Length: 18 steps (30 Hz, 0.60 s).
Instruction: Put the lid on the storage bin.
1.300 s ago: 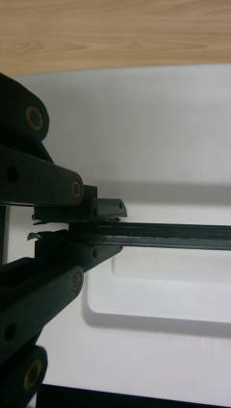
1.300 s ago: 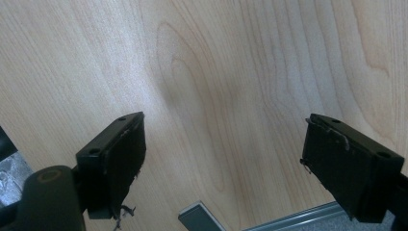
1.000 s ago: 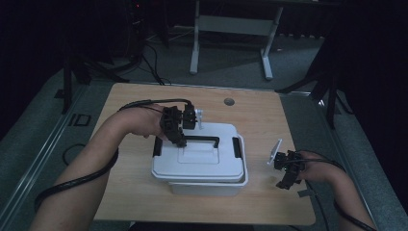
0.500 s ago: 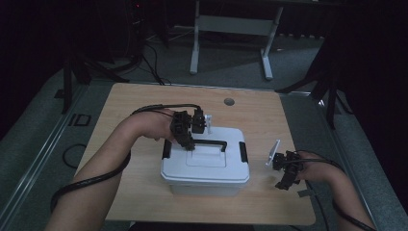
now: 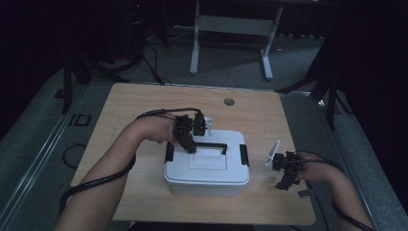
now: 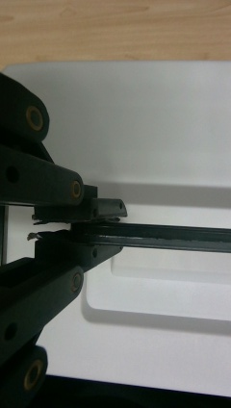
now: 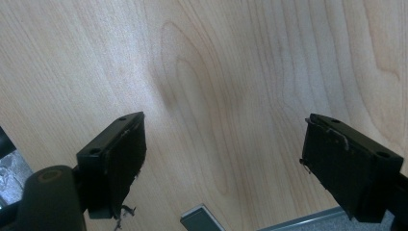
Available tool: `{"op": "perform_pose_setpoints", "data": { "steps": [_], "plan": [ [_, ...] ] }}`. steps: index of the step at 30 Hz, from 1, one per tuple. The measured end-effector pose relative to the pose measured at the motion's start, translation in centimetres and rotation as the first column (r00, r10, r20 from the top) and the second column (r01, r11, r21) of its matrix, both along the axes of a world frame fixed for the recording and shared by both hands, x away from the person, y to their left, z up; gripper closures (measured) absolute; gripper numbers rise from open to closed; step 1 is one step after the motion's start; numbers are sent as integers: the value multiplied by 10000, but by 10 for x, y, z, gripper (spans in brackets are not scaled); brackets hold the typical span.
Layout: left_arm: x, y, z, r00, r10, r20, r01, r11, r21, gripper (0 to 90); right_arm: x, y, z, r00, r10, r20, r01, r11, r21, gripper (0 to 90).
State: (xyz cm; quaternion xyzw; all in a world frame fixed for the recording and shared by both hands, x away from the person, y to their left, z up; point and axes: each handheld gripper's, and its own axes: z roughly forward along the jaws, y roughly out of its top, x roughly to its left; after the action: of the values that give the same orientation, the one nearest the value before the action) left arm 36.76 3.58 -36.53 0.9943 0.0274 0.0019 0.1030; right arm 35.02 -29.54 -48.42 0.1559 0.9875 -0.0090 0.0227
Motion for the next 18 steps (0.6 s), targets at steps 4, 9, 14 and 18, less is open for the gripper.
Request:
{"op": "perform_pose_setpoints", "data": {
  "steps": [4,9,14,18],
  "plan": [
    [1,0,-4,9999,50,-100,-49,9999,143,833,0,1,-2,10000,28,-19,-28,10000,20,152],
    [2,2,-7,9998,136,-156,-135,9999,73,832,1,3,-3,10000,77,-41,-77,10000,28,152],
    [3,3,-7,9993,264,-254,-265,9996,-19,831,1,4,-4,10000,82,-42,-82,10000,29,152],
    [3,2,-7,9991,305,-279,-304,9995,64,828,1,4,-4,10000,81,-57,-81,10000,29,152]
  ]
}}
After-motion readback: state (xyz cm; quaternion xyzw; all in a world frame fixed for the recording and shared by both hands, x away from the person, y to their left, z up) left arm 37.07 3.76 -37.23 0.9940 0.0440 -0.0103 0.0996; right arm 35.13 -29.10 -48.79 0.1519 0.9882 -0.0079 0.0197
